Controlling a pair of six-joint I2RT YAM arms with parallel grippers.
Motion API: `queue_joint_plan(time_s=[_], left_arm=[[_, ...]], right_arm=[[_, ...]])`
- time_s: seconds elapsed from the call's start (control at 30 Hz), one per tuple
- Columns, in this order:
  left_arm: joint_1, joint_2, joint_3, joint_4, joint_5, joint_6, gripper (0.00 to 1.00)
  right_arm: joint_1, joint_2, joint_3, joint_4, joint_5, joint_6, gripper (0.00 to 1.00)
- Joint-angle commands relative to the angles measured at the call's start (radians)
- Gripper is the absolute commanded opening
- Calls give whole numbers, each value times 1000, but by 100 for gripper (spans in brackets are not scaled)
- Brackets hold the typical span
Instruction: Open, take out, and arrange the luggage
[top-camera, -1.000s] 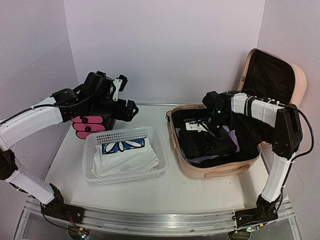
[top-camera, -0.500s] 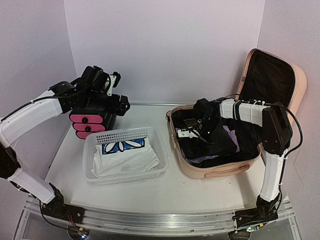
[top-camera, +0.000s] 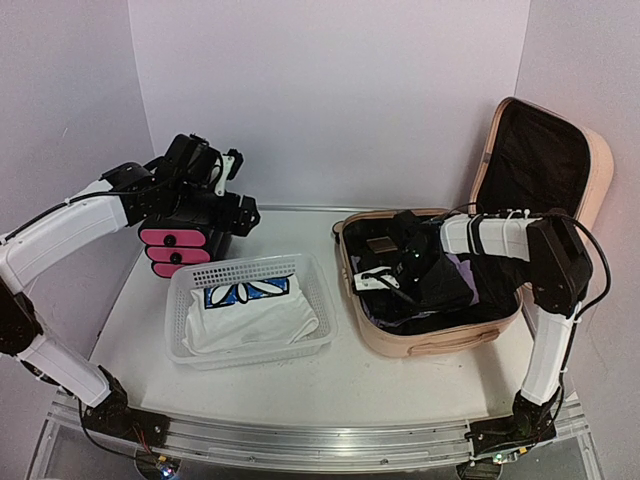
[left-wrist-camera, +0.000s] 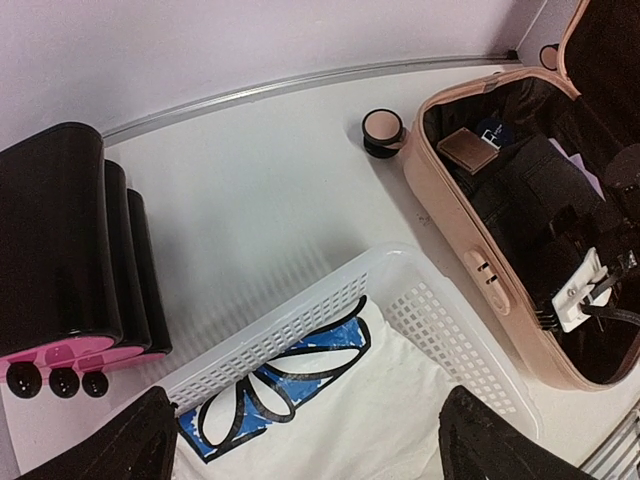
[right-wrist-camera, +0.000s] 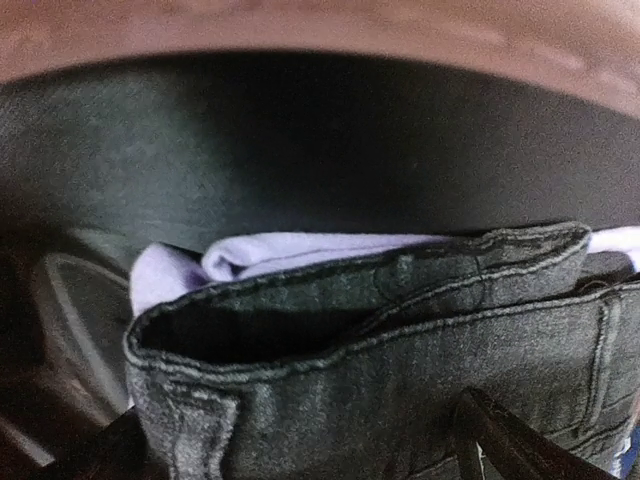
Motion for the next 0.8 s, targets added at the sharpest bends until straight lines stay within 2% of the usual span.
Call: queue_joint_plan(time_s=[0.0,0.1,0.3,0.4,0.57,0.7,0.77], left_arm=[[7,-3,56,4,16,15,91],[7,-17,48,0,2,15,91],[8,-28,42,-5,-2,4,91],[8,-23,48,-5,-3,-3,91],[8,-15,58,-4,2,-5,91],[9,-11,65,-5,5,-10,91],[8,-10,67,-5,4,-10,91]], right_arm=[[10,29,-20,186,146,-26,98],[10,44,-20,268,214,-25,98],[10,56,-7,270,237,-33,94],[8,54,-33,273,232,-40,98],[8,58,-54,297,237,-31,98],[8,60,-50,301,248,-31,86],[8,56,-46,302,246,-27,73]])
